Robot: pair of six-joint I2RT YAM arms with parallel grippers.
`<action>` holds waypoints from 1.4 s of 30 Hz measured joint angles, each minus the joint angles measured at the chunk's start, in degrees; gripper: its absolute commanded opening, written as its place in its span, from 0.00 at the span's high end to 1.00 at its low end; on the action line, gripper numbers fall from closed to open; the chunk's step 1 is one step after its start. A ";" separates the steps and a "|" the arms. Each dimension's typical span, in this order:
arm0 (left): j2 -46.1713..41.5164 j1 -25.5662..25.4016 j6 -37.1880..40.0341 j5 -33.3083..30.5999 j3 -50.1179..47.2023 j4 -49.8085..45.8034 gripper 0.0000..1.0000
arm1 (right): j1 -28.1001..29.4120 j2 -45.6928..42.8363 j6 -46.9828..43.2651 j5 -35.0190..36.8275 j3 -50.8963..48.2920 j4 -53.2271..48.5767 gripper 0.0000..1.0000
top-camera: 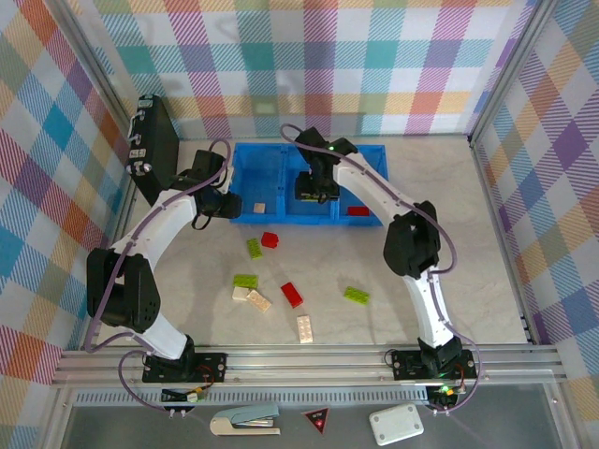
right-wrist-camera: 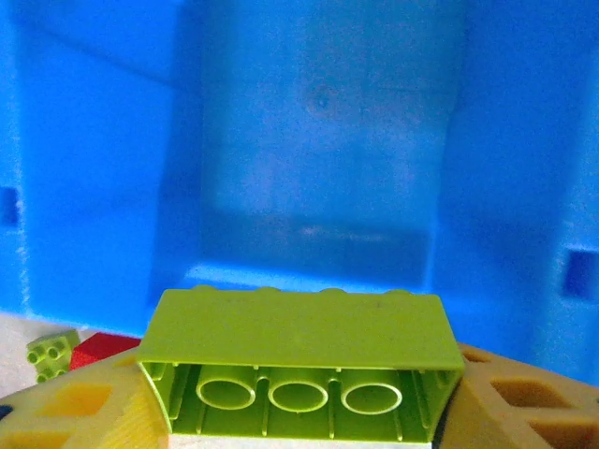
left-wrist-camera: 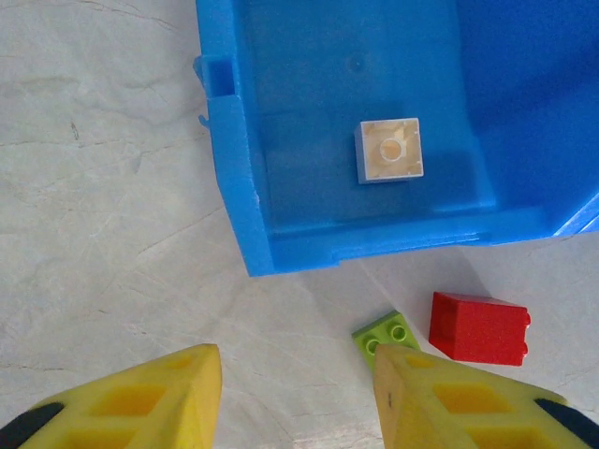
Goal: Sort the legos into containers by color
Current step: Place the lego in the container.
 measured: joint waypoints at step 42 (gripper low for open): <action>-0.72 0.00 0.20 -0.57 -0.33 -0.04 0.53 | 0.04 11.43 -0.17 -0.33 3.43 0.57 0.28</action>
